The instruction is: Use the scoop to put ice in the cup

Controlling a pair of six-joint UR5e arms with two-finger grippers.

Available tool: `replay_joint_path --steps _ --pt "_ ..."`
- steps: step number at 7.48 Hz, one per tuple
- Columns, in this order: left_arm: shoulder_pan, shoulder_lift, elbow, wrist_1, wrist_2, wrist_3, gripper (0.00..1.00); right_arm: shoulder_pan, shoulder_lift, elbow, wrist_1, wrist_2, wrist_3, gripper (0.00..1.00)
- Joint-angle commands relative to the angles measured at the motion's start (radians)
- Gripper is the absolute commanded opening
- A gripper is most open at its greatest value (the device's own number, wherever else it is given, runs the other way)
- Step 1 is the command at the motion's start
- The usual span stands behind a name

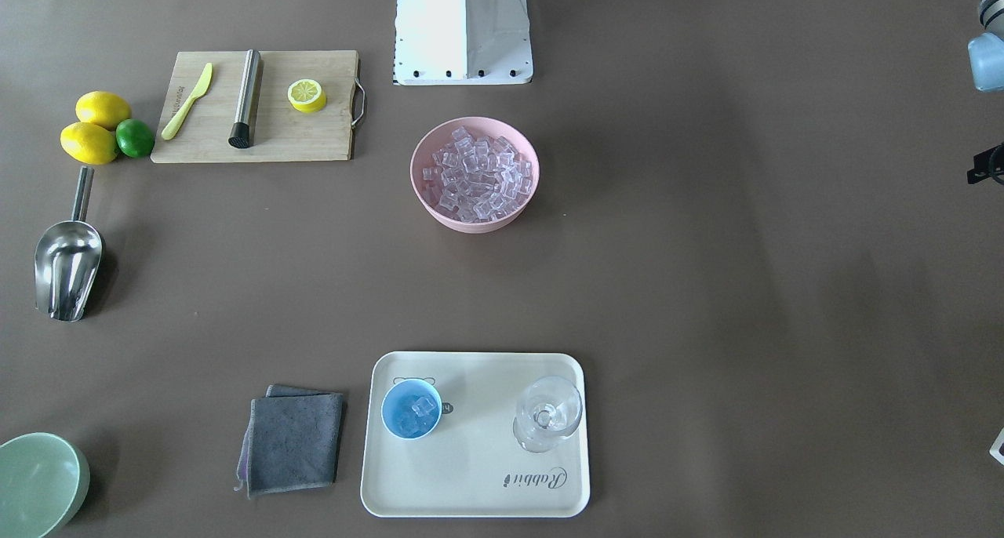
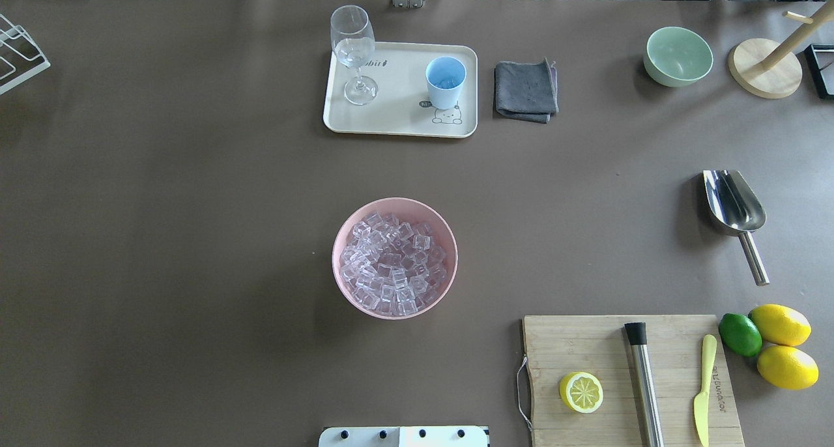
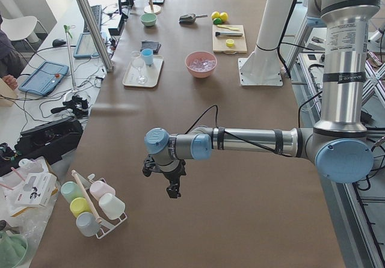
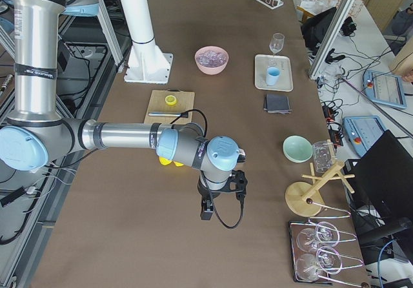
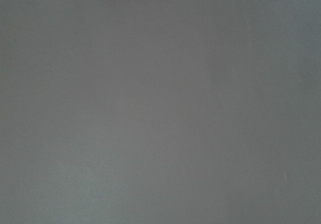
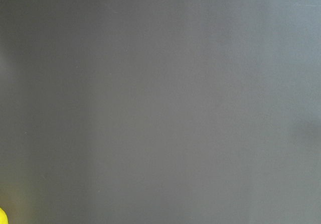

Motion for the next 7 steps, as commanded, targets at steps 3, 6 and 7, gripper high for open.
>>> replay_joint_path --steps 3,6,7 --pt "0.000 0.001 0.007 0.003 -0.003 -0.008 0.98 0.001 -0.003 0.024 -0.002 0.030 -0.003 1.00" --pt "0.007 -0.031 -0.004 0.002 -0.011 -0.008 0.98 0.001 -0.003 0.023 -0.002 0.031 -0.005 1.00" --pt "0.007 -0.029 -0.007 0.000 -0.023 -0.008 0.98 -0.001 -0.003 0.029 -0.002 0.031 -0.003 1.00"
